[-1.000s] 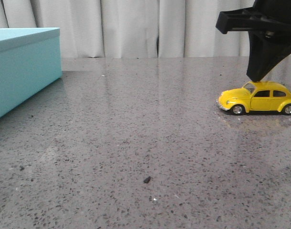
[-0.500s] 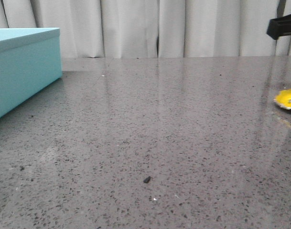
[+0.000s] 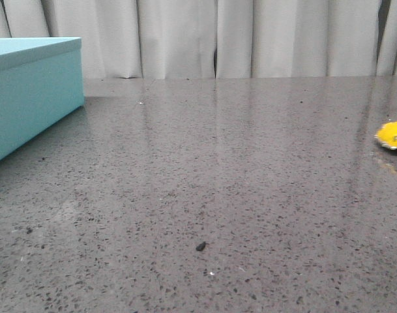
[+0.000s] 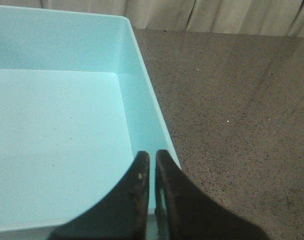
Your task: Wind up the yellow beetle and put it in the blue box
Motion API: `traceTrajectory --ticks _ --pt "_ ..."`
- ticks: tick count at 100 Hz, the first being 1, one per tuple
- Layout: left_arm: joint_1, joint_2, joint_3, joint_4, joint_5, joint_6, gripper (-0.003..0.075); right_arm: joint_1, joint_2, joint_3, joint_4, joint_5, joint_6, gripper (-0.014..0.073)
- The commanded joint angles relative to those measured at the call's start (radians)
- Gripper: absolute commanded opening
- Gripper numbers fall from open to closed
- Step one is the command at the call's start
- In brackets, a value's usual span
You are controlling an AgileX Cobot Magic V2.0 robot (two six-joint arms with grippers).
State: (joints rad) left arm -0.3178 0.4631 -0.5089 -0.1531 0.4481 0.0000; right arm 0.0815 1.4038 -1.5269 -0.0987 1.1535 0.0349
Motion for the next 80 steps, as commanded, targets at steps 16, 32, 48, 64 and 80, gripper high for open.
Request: traceTrajectory --ticks 16,32,48,64,80 --pt "-0.008 0.013 -0.028 -0.013 -0.067 0.000 -0.0019 0.010 -0.104 -0.252 -0.010 0.069 -0.015 -0.0049" --pt "-0.008 0.013 -0.028 -0.013 -0.067 0.000 -0.0019 0.010 -0.114 -0.245 -0.010 0.085 -0.015 -0.0049" --pt "-0.008 0.013 -0.028 -0.013 -0.067 0.000 -0.0019 0.010 -0.116 -0.244 -0.004 0.085 -0.015 -0.0049" --pt "-0.008 0.013 -0.028 -0.013 -0.072 0.000 -0.0019 0.010 -0.121 -0.244 0.013 0.081 -0.015 -0.0049" --pt "-0.008 0.013 -0.060 -0.013 -0.082 0.084 -0.0019 0.010 -0.157 -0.233 0.068 0.030 -0.062 -0.0049"
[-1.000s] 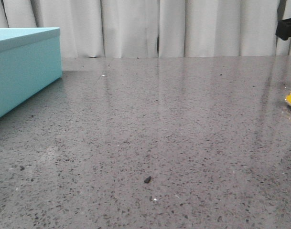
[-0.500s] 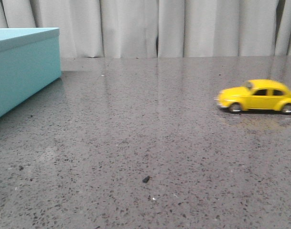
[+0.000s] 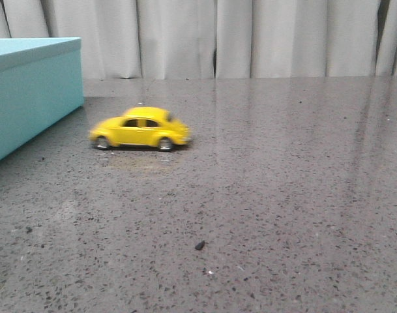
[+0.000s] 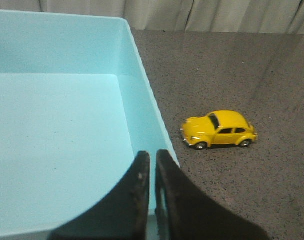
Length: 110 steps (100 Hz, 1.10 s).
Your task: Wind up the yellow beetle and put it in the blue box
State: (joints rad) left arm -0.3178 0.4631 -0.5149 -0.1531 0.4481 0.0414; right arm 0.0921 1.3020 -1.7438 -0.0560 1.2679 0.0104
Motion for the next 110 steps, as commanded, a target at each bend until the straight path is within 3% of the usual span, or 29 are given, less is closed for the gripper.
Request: traceTrajectory --ticks 1,21,47,66,83,96,110 --pt "-0.008 0.013 -0.057 -0.013 -0.082 0.047 -0.0019 -0.001 -0.058 -0.013 0.032 -0.092 -0.042 -0.0049" --pt "-0.008 0.037 -0.139 -0.013 -0.056 0.062 -0.0019 -0.001 -0.212 0.129 0.097 -0.214 -0.109 -0.0049" --pt "-0.008 0.168 -0.228 -0.021 -0.034 0.099 -0.0018 -0.001 -0.578 0.569 0.116 -0.583 -0.182 -0.0049" --pt "-0.008 0.316 -0.333 -0.143 0.053 0.307 -0.0018 -0.001 -0.861 0.894 0.116 -0.837 -0.222 -0.0049" --pt "-0.008 0.494 -0.485 -0.188 0.190 0.457 -0.0018 -0.001 -1.069 1.071 0.116 -0.978 -0.330 -0.0051" --pt "-0.008 0.613 -0.598 -0.188 0.245 0.578 -0.0018 -0.001 -1.184 1.151 0.116 -0.995 -0.330 -0.0066" --pt "-0.017 0.742 -0.716 -0.191 0.410 0.804 -0.0018 -0.001 -1.263 1.198 0.116 -0.950 -0.330 -0.0072"
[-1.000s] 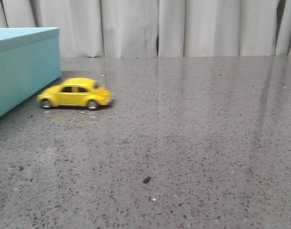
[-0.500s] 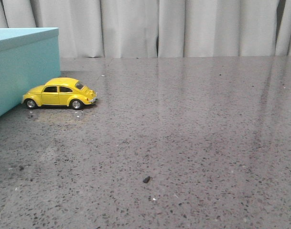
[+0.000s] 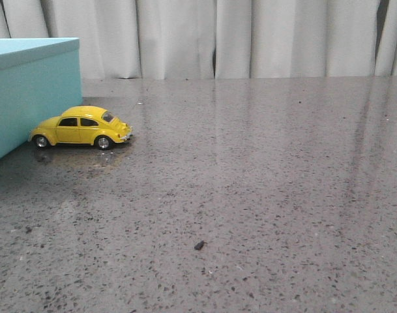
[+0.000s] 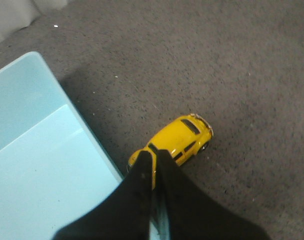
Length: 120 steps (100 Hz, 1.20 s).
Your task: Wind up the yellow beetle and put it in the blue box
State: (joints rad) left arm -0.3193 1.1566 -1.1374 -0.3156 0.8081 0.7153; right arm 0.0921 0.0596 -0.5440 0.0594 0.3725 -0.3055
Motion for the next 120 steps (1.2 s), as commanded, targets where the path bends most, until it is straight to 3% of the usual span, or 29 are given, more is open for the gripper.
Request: traceTrajectory --ticks 1,13,20,39,47,79,120 --pt "-0.019 0.061 -0.099 -0.028 0.063 0.148 -0.0018 -0.001 -0.024 0.001 0.001 -0.047 -0.014 -0.0072" --pt "-0.056 0.160 -0.193 -0.025 0.134 0.264 -0.0011 -0.001 -0.049 0.006 0.001 0.001 -0.014 -0.0072" --pt "-0.082 0.219 -0.249 -0.006 0.180 0.316 0.0036 -0.001 -0.052 0.006 0.001 0.006 -0.014 -0.0072" --pt "-0.168 0.338 -0.343 0.133 0.230 0.352 0.0351 -0.001 -0.052 0.006 0.003 0.007 -0.014 -0.0072" --pt "-0.201 0.364 -0.350 0.200 0.226 0.352 0.0422 -0.001 -0.052 0.006 0.007 0.007 -0.014 -0.0072" --pt "-0.225 0.456 -0.350 0.251 0.260 0.352 0.0421 -0.001 -0.052 0.006 0.030 0.060 -0.014 -0.0072" --pt "-0.171 0.534 -0.350 0.259 0.217 0.384 0.0423 -0.001 -0.052 0.006 0.060 0.080 -0.014 -0.0072"
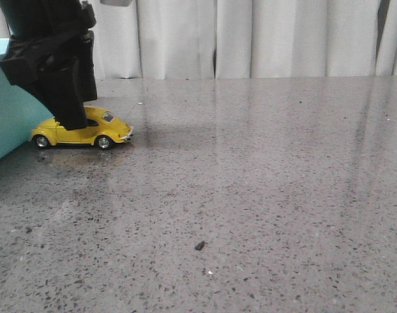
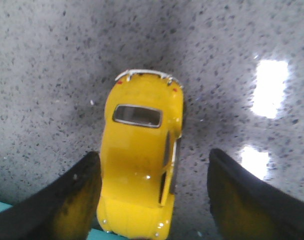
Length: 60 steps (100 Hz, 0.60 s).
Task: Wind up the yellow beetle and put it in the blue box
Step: 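Grasp the yellow car with the left gripper beside the blue box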
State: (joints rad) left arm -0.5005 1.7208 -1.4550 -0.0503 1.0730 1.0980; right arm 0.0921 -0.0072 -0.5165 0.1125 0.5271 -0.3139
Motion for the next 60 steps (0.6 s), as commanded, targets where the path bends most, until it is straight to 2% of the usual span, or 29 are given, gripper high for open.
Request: traceTrajectory --ticks 1,14,60 --pt "0.012 -0.030 -0.032 -0.006 -0.051 0.002 0.0423 -0.001 0.015 -0.022 0.007 -0.074 -0.006 -0.0072" --pt "0.021 -0.030 -0.032 -0.006 -0.103 0.002 0.0423 -0.001 0.015 -0.022 0.007 -0.072 -0.006 -0.0072" --pt "0.026 0.021 -0.032 -0.024 -0.092 0.002 0.0422 -0.001 0.015 -0.022 0.007 -0.072 -0.006 -0.0072"
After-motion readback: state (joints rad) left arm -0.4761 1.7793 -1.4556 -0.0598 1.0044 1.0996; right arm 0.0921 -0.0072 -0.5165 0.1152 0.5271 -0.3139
